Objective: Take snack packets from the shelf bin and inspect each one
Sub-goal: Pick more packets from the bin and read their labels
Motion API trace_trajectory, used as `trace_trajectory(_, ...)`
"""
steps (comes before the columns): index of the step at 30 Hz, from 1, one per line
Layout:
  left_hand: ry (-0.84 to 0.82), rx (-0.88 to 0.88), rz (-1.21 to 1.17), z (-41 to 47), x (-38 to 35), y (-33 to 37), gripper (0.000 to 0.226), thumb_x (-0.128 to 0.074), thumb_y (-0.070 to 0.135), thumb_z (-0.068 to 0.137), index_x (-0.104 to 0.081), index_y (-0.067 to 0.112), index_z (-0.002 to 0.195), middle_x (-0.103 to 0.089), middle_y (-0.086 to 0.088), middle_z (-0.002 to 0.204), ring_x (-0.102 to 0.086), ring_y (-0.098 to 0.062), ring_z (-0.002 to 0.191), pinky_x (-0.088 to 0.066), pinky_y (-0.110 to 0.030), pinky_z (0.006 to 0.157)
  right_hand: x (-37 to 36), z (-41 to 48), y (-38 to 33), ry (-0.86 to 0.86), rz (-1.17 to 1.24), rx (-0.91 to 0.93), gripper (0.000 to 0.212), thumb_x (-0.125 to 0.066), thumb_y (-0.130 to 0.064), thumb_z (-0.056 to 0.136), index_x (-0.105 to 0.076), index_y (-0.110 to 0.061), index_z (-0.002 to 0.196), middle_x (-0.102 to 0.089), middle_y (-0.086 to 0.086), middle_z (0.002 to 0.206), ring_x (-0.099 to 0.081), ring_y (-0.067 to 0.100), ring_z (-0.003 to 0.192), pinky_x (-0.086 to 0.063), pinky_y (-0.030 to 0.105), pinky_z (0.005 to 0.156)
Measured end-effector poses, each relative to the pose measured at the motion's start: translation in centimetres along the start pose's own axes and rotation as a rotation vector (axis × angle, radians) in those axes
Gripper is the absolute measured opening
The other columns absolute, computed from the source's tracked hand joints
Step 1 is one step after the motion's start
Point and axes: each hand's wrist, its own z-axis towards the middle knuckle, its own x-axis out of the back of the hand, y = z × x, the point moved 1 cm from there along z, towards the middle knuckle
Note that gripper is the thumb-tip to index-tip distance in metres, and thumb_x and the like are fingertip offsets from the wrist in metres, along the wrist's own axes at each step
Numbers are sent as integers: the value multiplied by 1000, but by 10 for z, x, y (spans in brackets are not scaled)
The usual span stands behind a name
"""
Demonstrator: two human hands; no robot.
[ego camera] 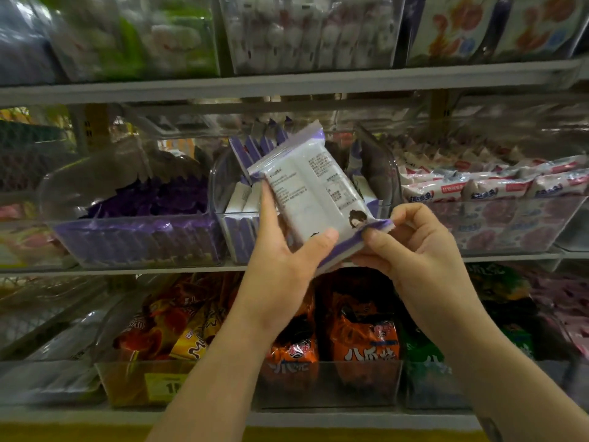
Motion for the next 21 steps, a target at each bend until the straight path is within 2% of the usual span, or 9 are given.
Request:
trace_trajectory(2, 10, 29, 40, 8, 7, 13, 96, -70, 25, 73, -17, 46, 150, -50, 9, 144, -55, -16, 127, -49, -44, 101, -4, 6, -11, -19, -118, -16, 38, -65, -9, 85, -49, -33, 109, -76, -2, 91, -74, 18, 84, -59, 24, 67)
trace_trajectory(4, 29, 48, 151, 18, 13, 28, 91, -72, 31, 75, -23, 37, 152, -55, 10, 140, -56, -12, 124, -48, -42, 103, -5, 12, -22, -89, -443, 54, 52, -65, -22, 89, -41, -53, 124, -69, -18, 103, -68, 4, 95, -57, 22, 77)
trace_trajectory(7, 4, 61, 223, 38, 14, 46, 69, -72, 24, 85, -41, 24, 147, -69, 2, 121, -68, -12, 105, -57, -32, 83, -6, 27, -40, -216, -858, 140, 66, -63, -52, 80, -35, -49, 140, -43, -41, 113, -46, -17, 110, -46, 14, 90)
trace_trajectory(9, 1, 61, 263, 51, 11, 54, 64, -71, 22, 84, -47, 22, 143, -72, -2, 113, -71, -13, 95, -58, -25, 70, -6, 41, -49, -279, -967, 147, 80, -59, -64, 72, -33, -44, 144, -34, -45, 115, -41, -26, 103, -38, 3, 82)
trace_trajectory(11, -18, 29, 357, 63, 7, 60, 64, -73, 24, 83, -48, 30, 142, -69, -4, 119, -70, -11, 95, -57, -21, 69, -2, 56, -53, -277, -1029, 167, 84, -61, -65, 71, -33, -40, 146, -41, -35, 126, -44, -19, 102, -36, 3, 82)
trace_trajectory(13, -53, -20, 472, 76, 3, 63, 63, -75, 27, 83, -48, 40, 138, -69, 0, 112, -69, -4, 87, -55, -16, 70, 2, 71, -52, -248, -1056, 185, 77, -62, -60, 79, -34, -38, 146, -51, -21, 136, -47, -8, 111, -37, 12, 87)
trace_trajectory(15, -59, -63, 581, 92, -1, 64, 59, -74, 26, 84, -51, 41, 136, -70, 2, 96, -64, 2, 71, -52, -11, 69, 6, 87, -49, -231, -1134, 204, 73, -57, -62, 83, -32, -38, 147, -59, -13, 131, -51, -1, 106, -40, 19, 83)
trace_trajectory(17, -54, -75, 621, 110, -4, 61, 54, -72, 19, 86, -54, 34, 135, -73, 0, 97, -59, 5, 64, -55, -17, 73, 11, 105, -49, -250, -1287, 216, 71, -50, -67, 84, -32, -38, 146, -62, -6, 122, -54, 7, 99, -41, 24, 80)
trace_trajectory(21, -67, -32, 693, 141, -7, 44, 51, -70, 17, 88, -55, 28, 136, -69, -6, 119, -66, -11, 94, -56, -38, 90, 25, 143, -52, -359, -1447, 156, 59, -50, -64, 87, -45, -37, 139, -59, -5, 121, -52, 15, 112, -44, 31, 92)
